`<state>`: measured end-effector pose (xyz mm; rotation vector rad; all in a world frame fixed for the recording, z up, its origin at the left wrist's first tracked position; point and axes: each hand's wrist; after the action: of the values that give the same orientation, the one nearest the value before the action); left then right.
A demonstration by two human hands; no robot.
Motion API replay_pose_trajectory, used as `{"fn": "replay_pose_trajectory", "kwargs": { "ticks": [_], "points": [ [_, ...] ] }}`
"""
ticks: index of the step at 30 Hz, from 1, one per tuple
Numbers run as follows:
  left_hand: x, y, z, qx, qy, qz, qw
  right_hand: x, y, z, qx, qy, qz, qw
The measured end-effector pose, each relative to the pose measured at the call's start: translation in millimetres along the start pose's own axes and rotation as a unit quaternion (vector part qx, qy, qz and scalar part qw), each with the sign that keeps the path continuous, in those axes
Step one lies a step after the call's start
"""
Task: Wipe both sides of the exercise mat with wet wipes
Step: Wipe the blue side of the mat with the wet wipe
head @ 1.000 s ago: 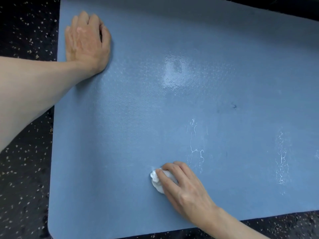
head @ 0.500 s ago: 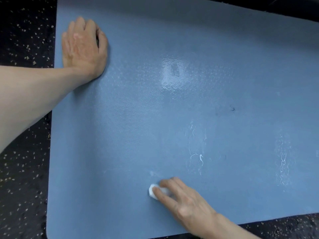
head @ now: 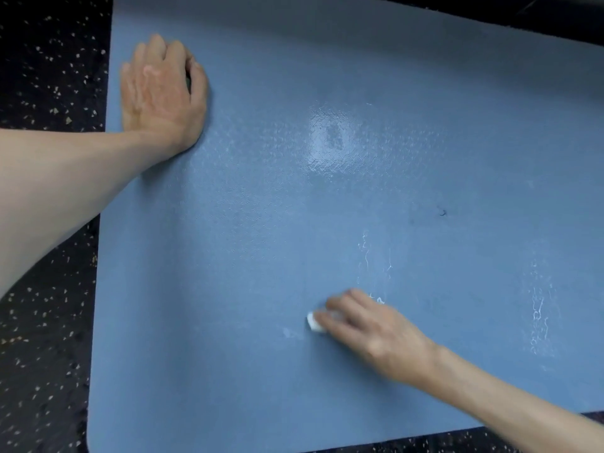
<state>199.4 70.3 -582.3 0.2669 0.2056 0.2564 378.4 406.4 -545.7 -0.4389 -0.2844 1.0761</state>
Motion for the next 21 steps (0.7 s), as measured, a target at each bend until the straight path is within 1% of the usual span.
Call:
{"fn": "replay_pose_trajectory", "kwargs": {
  "ticks": [2,4,5,6,8,11,13,15,17,18,20,21],
  "points": [
    [0.1,-0.6,0.0,0.002,0.003,-0.002,1.000,-33.7,28.3,8.3,0.039,0.058,-0.036,0.997],
    [-0.1,-1.2,-0.4,0.003,0.005,-0.006,1.000,-64.3,54.2,20.1,0.072,0.125,-0.112,0.983],
    [-0.4,-1.3,-0.3,0.003,0.006,-0.008,1.000,-70.5,59.9,23.0,0.077,0.135,-0.144,0.977],
    [-0.8,-1.7,-0.3,0.005,0.008,-0.009,1.000,-68.8,58.9,20.7,0.076,0.139,-0.154,0.975],
    [-1.3,-2.7,-0.5,0.007,0.011,-0.008,1.000,-46.8,36.5,9.6,0.050,0.116,-0.123,0.984],
    [-0.3,-2.9,-0.6,0.003,0.015,-0.006,1.000,-3.1,-3.1,-1.8,-0.003,0.037,-0.042,0.998],
    [0.6,-1.5,-0.6,0.001,0.014,-0.008,1.000,-5.4,5.7,2.9,-0.009,0.014,-0.024,1.000],
    [1.0,0.7,-0.2,0.002,0.012,-0.011,1.000,-33.4,32.4,11.4,0.001,0.049,-0.046,0.998],
    [1.0,1.4,0.7,0.006,0.012,-0.011,1.000,-67.9,63.4,24.3,0.037,0.115,-0.099,0.988],
    [1.3,1.5,0.9,0.007,0.012,-0.010,1.000,-77.4,72.7,27.6,0.048,0.135,-0.127,0.981],
    [0.8,1.2,1.1,0.006,0.014,-0.007,1.000,-73.6,67.8,23.1,0.055,0.142,-0.131,0.980],
    [0.7,0.7,1.1,0.004,0.014,-0.006,1.000,-61.3,56.7,16.9,0.051,0.125,-0.117,0.984]
  ]
}}
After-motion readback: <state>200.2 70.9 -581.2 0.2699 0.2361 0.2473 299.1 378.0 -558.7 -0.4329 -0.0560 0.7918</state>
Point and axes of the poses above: each hand's wrist, its own x-axis away from the middle knuckle, its own z-axis out of the back of the hand, y = z × x, and after that the axes turned 2 degrees about z, right-handed
